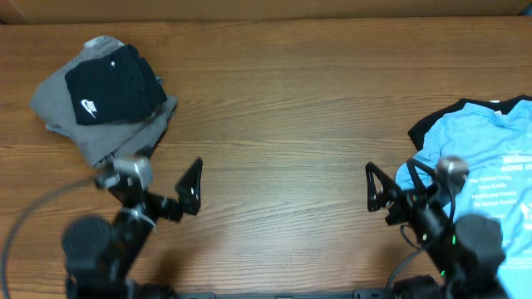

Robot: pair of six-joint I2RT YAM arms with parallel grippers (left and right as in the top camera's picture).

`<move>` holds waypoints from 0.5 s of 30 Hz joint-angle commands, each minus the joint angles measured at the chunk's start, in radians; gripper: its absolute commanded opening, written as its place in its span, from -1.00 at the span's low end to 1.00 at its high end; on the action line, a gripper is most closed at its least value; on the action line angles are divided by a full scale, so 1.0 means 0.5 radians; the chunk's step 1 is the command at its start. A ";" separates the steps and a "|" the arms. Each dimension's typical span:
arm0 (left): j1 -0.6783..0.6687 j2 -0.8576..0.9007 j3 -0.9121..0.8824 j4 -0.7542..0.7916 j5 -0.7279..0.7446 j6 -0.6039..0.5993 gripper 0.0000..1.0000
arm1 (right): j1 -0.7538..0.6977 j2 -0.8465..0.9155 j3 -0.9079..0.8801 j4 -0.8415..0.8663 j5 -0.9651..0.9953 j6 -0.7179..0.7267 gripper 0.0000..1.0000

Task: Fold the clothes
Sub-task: 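Raise both arms and reach the right gripper to the blue T-shirt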

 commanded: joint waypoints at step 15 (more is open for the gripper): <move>-0.014 1.507 1.641 -1.358 0.063 0.227 1.00 | -0.005 1.976 1.629 -1.313 0.007 -0.104 1.00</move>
